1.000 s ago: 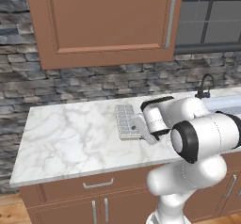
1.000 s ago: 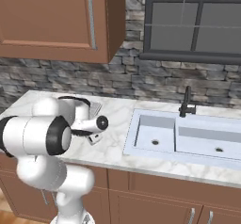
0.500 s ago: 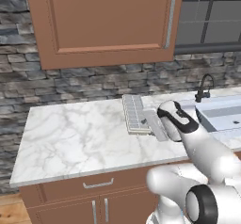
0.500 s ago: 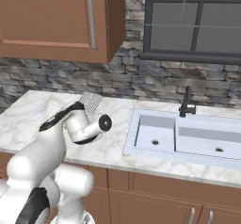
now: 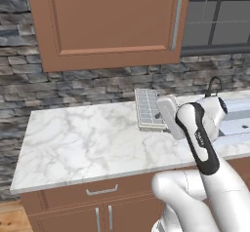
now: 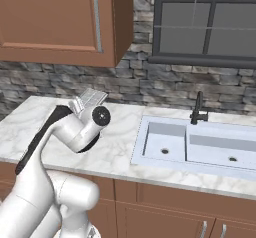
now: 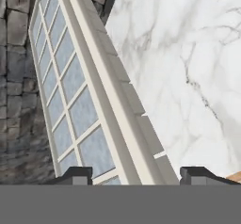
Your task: The ice cube tray has been filled with water. Take the tray and place it in the freezer to make ice. Close the freezer door after placing the tray.
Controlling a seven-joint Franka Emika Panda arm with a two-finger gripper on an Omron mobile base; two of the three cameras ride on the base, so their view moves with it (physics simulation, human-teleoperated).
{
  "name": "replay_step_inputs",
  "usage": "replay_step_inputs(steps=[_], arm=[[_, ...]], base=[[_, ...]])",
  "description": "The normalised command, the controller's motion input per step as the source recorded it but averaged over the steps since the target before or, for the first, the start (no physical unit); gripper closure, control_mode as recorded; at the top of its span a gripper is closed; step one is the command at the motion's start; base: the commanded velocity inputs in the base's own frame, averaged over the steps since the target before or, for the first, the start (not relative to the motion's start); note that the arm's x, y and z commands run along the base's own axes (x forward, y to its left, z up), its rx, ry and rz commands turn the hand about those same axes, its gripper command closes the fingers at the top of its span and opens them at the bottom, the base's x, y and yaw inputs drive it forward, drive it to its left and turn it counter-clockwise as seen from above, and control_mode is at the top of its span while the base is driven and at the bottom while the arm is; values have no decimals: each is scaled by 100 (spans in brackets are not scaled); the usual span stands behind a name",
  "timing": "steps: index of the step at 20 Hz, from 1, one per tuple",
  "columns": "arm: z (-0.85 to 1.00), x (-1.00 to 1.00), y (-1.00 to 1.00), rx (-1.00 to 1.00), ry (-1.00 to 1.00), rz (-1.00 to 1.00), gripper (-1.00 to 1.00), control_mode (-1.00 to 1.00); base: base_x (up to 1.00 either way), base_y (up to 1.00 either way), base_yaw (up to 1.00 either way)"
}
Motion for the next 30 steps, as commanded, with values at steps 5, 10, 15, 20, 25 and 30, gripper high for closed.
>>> replay_step_inputs(steps=[5, 10, 15, 20, 25, 30], arm=[[99, -55, -16, 0, 6, 0, 100, -100], [83, -34, -25, -9, 4, 0, 100, -100], [47, -19, -37, -15, 4, 0, 100, -100], [9, -3, -36, -15, 2, 2, 100, -100], [0, -59, -24, -1, -4, 7, 100, -100], [0, -92, -19, 8, -13, 10, 100, -100]], base=[[0, 0, 0], [0, 0, 0], [0, 0, 0], [0, 0, 0], [0, 0, 0], [0, 0, 0]])
